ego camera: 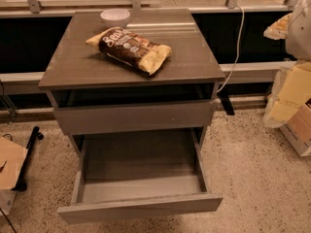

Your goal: Place brown chip bag into middle drawer

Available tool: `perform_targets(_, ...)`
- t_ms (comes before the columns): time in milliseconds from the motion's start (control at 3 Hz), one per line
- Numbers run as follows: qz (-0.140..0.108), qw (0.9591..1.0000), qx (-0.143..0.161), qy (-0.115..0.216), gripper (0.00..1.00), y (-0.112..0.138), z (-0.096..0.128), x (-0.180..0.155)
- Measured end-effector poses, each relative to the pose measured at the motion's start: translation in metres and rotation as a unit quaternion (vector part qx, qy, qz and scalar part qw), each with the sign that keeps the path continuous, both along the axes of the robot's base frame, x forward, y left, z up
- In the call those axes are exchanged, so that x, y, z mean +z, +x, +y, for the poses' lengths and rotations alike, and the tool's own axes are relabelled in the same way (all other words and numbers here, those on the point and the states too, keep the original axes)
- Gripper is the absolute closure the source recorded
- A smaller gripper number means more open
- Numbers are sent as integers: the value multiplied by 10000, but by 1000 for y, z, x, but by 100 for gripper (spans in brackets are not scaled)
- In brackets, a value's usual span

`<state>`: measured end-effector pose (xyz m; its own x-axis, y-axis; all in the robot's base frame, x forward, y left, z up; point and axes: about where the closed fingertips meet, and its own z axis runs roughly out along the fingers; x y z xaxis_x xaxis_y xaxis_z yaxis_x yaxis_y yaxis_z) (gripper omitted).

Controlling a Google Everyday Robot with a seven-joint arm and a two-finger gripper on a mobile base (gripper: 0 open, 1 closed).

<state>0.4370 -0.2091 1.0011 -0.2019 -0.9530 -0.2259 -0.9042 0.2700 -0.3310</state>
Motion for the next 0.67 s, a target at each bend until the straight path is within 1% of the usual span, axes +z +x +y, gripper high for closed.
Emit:
perform_targets(333, -39, 10000, 0, 42, 0, 2, 1, 1)
perform_targets(667, -321, 9981, 3, 525, 0, 24, 15, 7)
